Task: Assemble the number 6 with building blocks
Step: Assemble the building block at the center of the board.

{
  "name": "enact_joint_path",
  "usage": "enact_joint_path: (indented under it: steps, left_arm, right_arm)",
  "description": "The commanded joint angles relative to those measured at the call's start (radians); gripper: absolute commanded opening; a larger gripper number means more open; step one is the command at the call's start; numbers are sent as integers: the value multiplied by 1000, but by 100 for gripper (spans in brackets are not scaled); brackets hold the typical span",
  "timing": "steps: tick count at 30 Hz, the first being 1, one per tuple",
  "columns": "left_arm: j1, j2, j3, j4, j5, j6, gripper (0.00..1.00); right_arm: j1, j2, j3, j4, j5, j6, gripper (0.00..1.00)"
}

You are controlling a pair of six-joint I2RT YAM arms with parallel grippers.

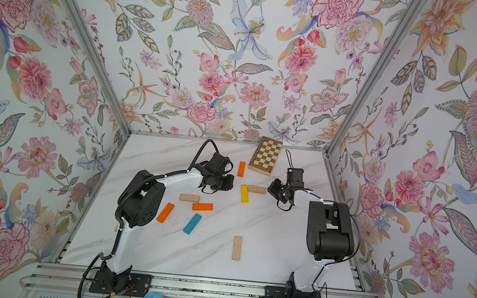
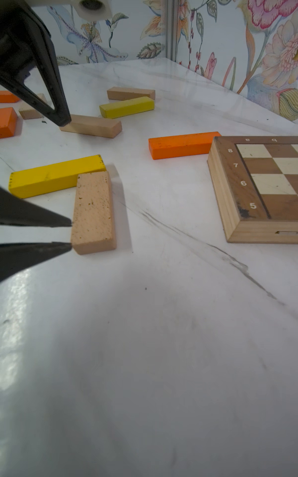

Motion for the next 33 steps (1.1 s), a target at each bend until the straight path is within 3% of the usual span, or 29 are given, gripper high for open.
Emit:
enact_joint_path:
  steps: [1,8,21,33]
  left_arm:
    - [1,32,33,36,54,-46,0]
    - [0,91,83,36,60,-52,0]
    - [1,170,185,2,85,-29,0]
    - [6,181,187,20,102,-44,0]
  right_arm:
    - [-7,23,-17,38,-15,-9,11]
    - [-11,59,1,25,-1,-23,4]
    - [-7,142,79,-51,30,-77,4]
    - [15,182,143,-106,34,-107,5]
